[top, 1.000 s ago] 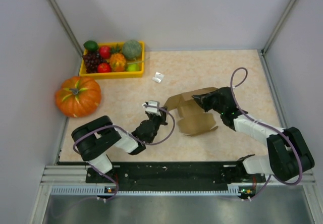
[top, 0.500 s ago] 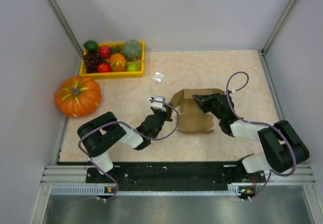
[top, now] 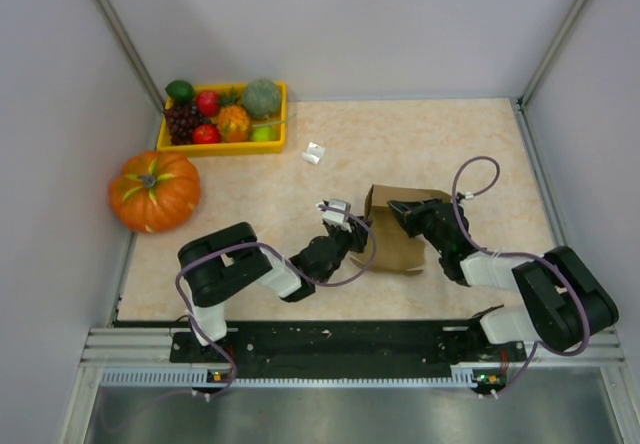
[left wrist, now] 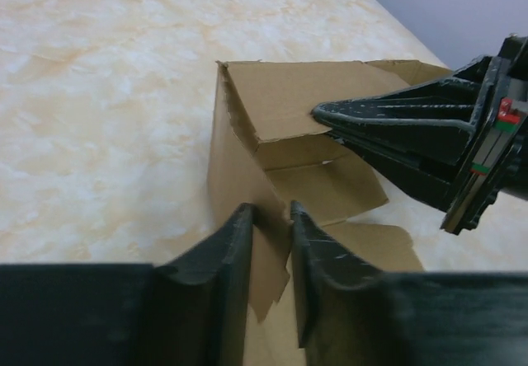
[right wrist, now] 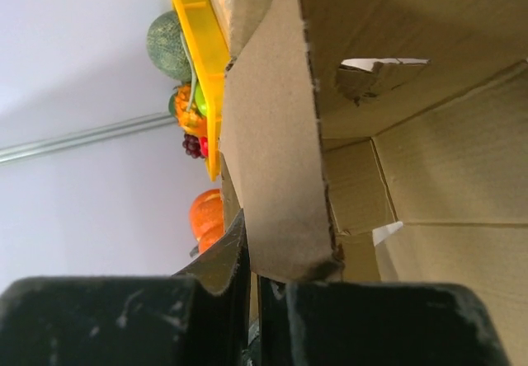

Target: Fold the paper box

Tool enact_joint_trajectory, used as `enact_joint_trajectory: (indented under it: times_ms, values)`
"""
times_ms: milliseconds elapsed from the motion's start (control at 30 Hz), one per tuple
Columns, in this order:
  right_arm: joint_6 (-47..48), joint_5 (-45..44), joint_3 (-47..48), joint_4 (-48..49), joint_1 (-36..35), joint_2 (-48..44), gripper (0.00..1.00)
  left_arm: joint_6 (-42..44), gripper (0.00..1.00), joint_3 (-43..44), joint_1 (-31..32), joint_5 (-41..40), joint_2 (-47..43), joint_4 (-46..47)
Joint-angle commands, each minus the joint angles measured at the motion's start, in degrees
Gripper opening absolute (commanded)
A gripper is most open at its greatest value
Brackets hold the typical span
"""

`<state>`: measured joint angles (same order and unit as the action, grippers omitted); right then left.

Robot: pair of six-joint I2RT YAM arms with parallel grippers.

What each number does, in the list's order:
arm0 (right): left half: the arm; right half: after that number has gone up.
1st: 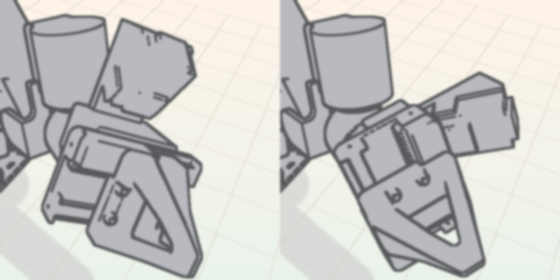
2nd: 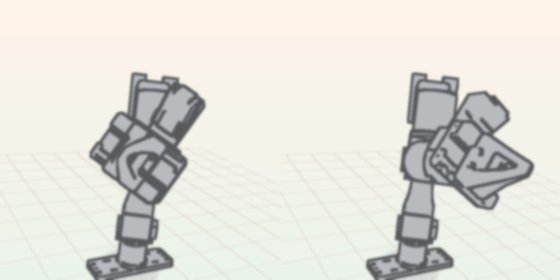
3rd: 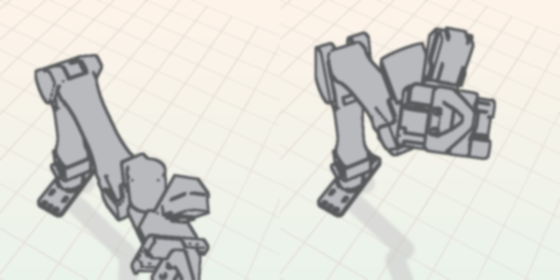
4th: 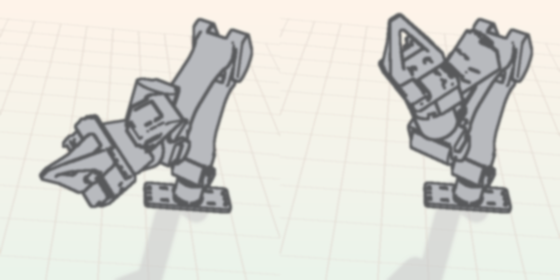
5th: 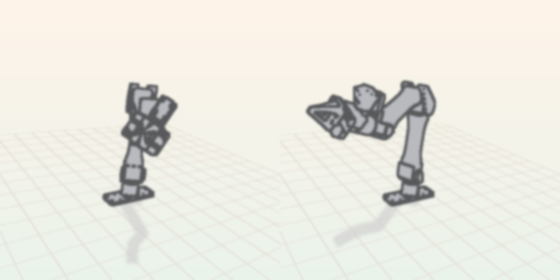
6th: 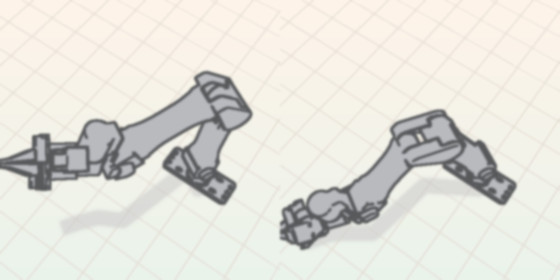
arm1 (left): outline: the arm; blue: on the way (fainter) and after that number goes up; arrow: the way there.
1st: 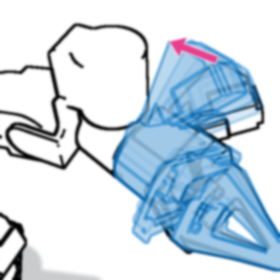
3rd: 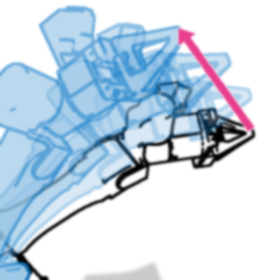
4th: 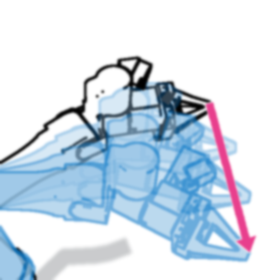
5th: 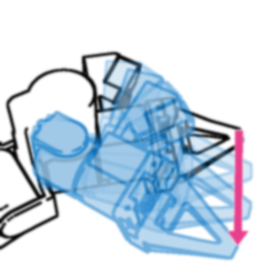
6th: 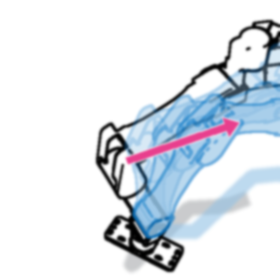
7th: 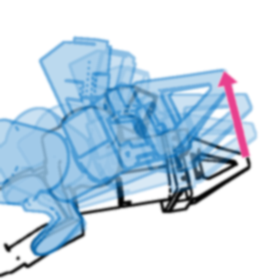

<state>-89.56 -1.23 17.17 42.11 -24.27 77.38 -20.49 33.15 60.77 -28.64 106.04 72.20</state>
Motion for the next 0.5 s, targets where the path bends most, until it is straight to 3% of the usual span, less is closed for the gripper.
enact_joint_trajectory:
  times_ms: [0,67,300,400,467]
  values:
    - [1.58,1.85,-1.61,1.83,-0.78,-1.01,0.00,-0.70,0.37,-1.32,-0.48,2.97,-2.50,3.12]
    - [1.32,2.20,-2.14,2.89,-0.51,-1.01,0.00,-0.52,0.44,-2.81,-1.53,6.83,-3.91,3.03]
    - [2.72,3.08,-2.32,1.14,0.98,-3.03,0.00,-2.18,0.49,-8.18,-9.87,27.57,-11.81,-0.65]
    - [2.81,3.52,-2.05,1.31,1.24,-2.77,0.00,-2.80,0.47,-11.26,-13.38,33.29,-18.48,-4.25]
    - [2.99,4.31,-1.70,1.49,1.33,-2.24,0.00,-2.80,0.41,-12.40,-15.06,34.09,-23.67,-10.92]
